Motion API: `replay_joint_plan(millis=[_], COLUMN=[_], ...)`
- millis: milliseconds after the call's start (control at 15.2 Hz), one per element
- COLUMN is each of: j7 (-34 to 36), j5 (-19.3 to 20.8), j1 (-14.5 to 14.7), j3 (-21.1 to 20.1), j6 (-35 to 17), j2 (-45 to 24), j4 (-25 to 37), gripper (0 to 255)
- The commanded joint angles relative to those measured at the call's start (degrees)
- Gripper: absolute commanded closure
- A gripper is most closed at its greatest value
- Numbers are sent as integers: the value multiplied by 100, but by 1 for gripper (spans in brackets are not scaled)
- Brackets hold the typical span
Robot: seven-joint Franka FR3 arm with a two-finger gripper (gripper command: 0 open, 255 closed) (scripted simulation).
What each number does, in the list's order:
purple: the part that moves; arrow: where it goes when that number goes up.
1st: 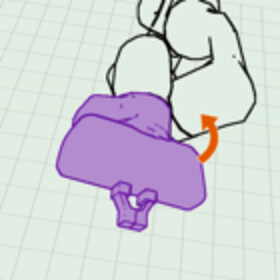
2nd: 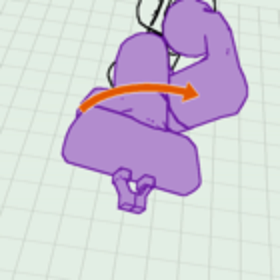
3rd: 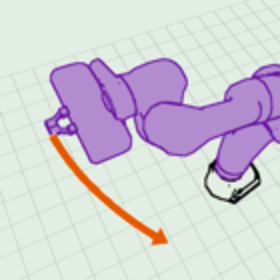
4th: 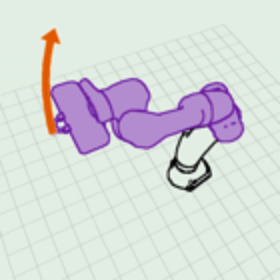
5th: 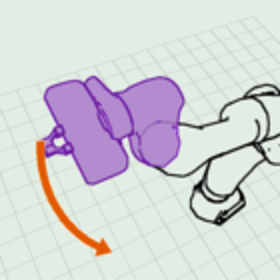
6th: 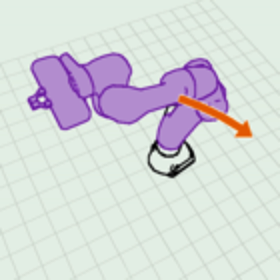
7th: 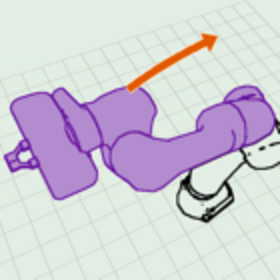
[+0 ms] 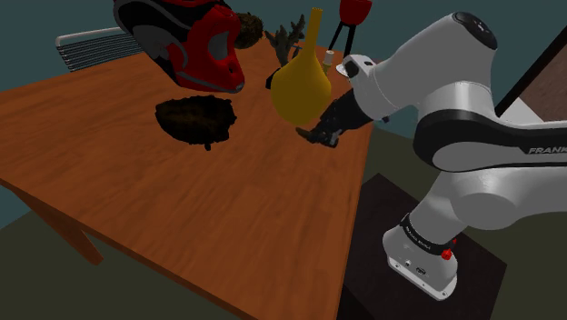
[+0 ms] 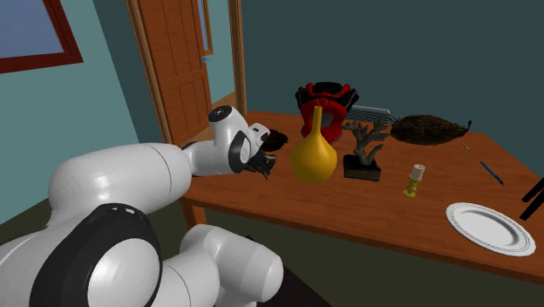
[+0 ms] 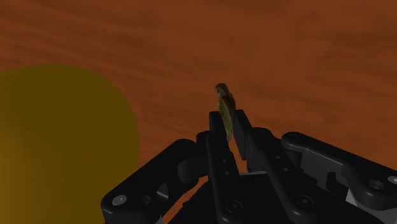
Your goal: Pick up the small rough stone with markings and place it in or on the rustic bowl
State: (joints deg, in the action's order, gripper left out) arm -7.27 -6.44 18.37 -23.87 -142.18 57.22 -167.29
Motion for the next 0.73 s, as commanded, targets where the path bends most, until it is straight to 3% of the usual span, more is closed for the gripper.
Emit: replay_joint_plan(millis=[0, 660], j7=[-58, -226], j5=[33, 147], j1=[-32, -116], j3=[71, 310], j6=[173, 972], j2=[27, 149], j4=[150, 848], gripper=[255, 255])
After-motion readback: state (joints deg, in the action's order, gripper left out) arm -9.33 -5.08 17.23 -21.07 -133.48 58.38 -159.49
